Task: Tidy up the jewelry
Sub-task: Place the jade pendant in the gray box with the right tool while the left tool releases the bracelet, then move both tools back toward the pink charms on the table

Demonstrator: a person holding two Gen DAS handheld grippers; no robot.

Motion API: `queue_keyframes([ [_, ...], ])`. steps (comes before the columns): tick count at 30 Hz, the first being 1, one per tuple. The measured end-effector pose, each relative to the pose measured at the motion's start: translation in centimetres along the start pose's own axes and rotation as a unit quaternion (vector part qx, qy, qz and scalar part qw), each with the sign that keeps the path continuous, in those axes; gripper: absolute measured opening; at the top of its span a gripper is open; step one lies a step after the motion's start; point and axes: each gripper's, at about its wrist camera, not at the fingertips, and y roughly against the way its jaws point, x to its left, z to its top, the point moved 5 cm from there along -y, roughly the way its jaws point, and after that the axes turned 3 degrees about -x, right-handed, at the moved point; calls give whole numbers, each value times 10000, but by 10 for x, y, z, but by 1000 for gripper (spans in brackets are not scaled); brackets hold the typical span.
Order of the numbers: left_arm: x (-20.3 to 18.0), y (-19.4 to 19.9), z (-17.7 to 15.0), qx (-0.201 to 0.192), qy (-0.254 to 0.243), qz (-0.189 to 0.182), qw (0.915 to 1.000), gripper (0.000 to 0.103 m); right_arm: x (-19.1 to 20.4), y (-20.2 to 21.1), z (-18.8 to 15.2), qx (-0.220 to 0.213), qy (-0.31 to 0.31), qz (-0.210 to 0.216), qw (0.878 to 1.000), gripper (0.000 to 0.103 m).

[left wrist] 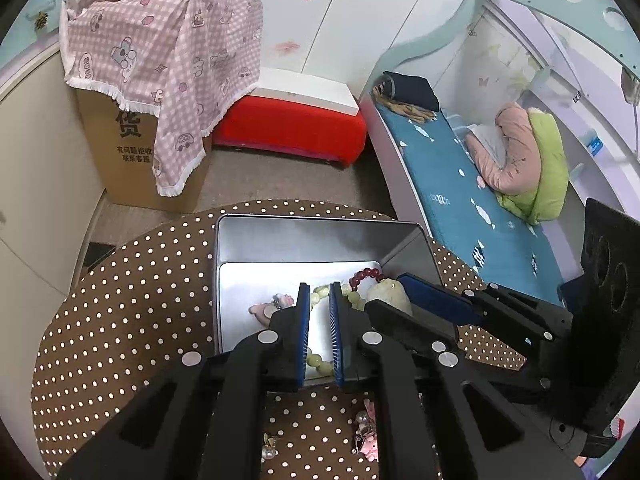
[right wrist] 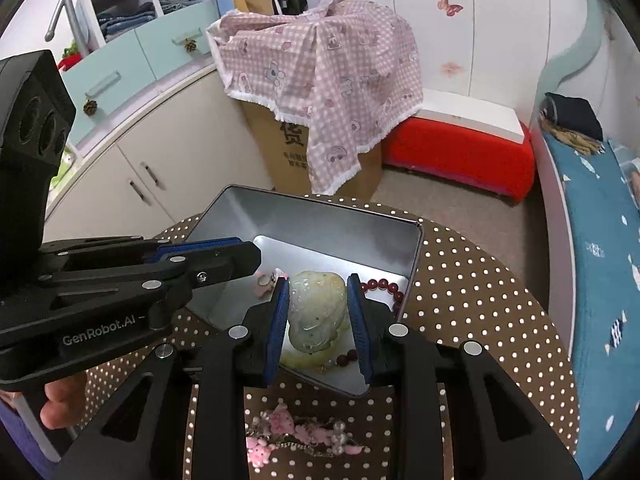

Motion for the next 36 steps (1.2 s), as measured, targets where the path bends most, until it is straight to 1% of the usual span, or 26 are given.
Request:
queue_keyframes([
  [2,1,1,-1,1,15,4,10000,9,0,0,-1,15,5,-11,10000,30],
  [3,1,1,-1,-15,23,31,10000,18,0,0,-1,24,3,-9,10000,30],
  [4,0,3,-2,-40,29,51,10000,32,1,1,-2,30,-4,-8,10000,30],
  [5,0,5,-2,-94,27,96,9999,35,2,0,-1,33,-21,-9,10000,30],
  [9,-2,13,-5,-142,2,92,9999,35,2,6,-2,-11,-34,-36,10000,31],
  [12,-4,23,-6,-220,6,97,9997,35,2,19,-1,-130,-30,-60,9999,31],
  [14,-6,32,-8,-312,32,93,9995,35,2,30,-1,-225,-24,-85,9997,37],
  [15,-6,36,-9,-356,32,94,9993,38,2,35,-2,-269,-22,-97,9996,42],
  [16,-6,42,-10,-422,35,120,9990,49,2,45,-2,-357,-2,-130,9993,42],
  [18,-6,57,-15,-666,29,265,9974,57,3,57,-5,-449,49,-141,9989,42],
  [21,-6,73,-25,-818,-74,390,9959,59,4,80,-13,-603,78,-173,9980,43],
  [24,-5,86,-38,-937,-149,551,9940,63,2,95,-25,-676,48,-188,9975,43],
  [27,-1,95,-55,-1003,-160,669,9926,64,-1,104,-40,-678,-61,-212,9975,43],
  [30,0,95,-71,-950,-150,711,9928,64,-3,104,-58,-585,-71,-246,9980,43],
  [36,-11,77,-100,-709,-119,611,9955,64,-14,93,-91,-312,-278,-273,9988,43],
])
